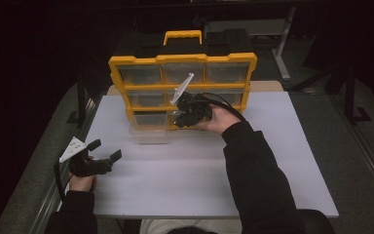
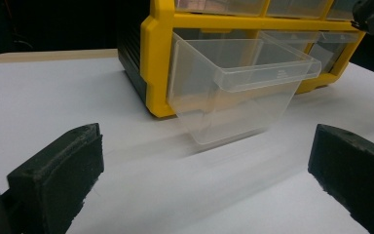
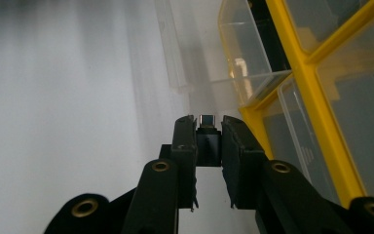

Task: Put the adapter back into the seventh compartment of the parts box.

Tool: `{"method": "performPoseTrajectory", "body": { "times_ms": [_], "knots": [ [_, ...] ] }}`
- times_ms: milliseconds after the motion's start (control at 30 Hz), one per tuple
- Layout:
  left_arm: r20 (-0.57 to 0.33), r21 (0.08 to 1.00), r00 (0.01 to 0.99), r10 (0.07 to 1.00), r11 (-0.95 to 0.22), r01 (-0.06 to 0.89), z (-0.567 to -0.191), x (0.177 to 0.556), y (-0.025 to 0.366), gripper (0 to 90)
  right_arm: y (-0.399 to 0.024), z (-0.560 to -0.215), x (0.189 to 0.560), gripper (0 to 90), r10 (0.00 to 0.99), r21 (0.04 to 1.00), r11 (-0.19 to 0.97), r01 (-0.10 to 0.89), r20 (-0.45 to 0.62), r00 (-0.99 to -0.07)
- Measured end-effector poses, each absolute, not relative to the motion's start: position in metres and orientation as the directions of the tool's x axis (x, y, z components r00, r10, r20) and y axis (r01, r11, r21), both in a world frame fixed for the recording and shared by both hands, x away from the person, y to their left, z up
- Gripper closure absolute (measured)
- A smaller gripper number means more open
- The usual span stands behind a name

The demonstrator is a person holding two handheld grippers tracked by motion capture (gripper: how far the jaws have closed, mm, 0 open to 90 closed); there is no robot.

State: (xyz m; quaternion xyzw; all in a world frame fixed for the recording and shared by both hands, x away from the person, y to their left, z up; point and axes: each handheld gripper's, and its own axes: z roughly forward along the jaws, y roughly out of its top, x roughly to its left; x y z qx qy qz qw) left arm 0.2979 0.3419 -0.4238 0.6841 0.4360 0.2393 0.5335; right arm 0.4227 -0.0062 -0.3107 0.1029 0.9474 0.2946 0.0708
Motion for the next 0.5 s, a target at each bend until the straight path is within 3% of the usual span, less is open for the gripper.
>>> {"method": "performPoseTrajectory", "body": {
  "times_ms": [500],
  "knots": [
    [-0.139,0.939,0.506,0.851,-0.049,0.341,-0.424,0.298,0.342,0.0,0.011,-0.303,0.430,75.3,0.225,0.562,0.816,0.138,-0.089,-0.970]
  ]
}}
